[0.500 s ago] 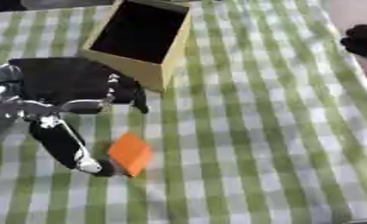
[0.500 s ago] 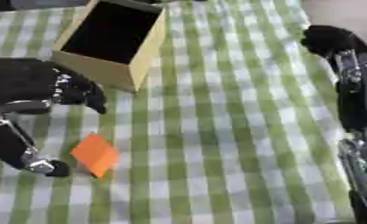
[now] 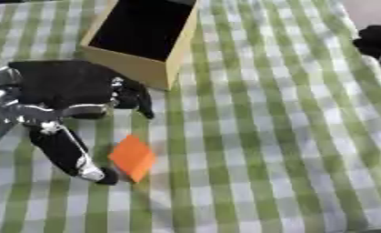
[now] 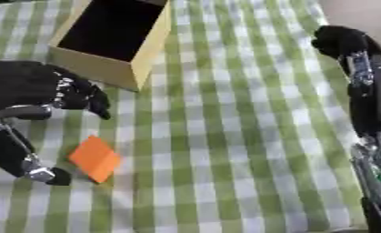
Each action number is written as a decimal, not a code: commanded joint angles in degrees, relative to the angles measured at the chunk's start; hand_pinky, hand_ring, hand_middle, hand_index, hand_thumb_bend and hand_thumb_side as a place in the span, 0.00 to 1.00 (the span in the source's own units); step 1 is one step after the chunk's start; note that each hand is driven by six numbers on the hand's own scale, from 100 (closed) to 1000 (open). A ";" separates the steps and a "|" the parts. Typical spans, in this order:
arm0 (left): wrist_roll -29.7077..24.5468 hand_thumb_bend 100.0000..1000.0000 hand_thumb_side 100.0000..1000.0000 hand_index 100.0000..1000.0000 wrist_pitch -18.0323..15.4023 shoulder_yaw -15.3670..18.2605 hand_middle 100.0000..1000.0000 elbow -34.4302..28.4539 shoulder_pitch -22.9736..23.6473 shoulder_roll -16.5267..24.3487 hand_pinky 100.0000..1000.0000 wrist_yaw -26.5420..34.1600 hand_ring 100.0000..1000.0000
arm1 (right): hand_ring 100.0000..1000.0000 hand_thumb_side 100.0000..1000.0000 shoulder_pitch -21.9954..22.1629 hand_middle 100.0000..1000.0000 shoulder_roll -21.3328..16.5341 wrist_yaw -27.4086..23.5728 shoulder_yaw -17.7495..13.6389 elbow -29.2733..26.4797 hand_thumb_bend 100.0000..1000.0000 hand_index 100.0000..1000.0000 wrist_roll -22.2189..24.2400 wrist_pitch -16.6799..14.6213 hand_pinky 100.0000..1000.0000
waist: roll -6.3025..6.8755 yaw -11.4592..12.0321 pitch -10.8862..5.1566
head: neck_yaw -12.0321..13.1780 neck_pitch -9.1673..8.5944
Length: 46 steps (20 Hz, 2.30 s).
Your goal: Pick up objects on the table and place them in the box.
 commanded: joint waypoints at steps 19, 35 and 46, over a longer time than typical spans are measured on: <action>-3.23 0.58 0.27 0.83 0.49 -5.77 0.77 7.97 -1.67 -1.86 0.77 -6.34 0.81 | 0.74 1.00 -1.07 0.70 -0.16 0.11 -0.50 -1.20 0.00 0.77 0.23 -0.21 0.82 | -0.36 -0.55 -0.51 | 0.42 -1.46; 1.82 0.17 0.30 0.67 0.42 -6.03 0.60 11.41 -1.64 -3.16 0.57 -9.21 0.64 | 0.75 1.00 -0.96 0.70 -0.03 0.08 -0.56 -1.20 0.00 0.77 0.41 -0.20 0.82 | -0.39 -0.58 -0.57 | 0.32 -1.42; -2.63 0.23 0.30 0.67 2.15 -3.08 0.60 4.84 -1.78 -1.17 0.56 -5.33 0.62 | 0.75 1.00 -0.69 0.70 -0.08 0.14 -0.62 -1.20 0.00 0.77 0.43 -0.10 0.82 | -0.16 -0.36 -0.92 | 0.06 -1.53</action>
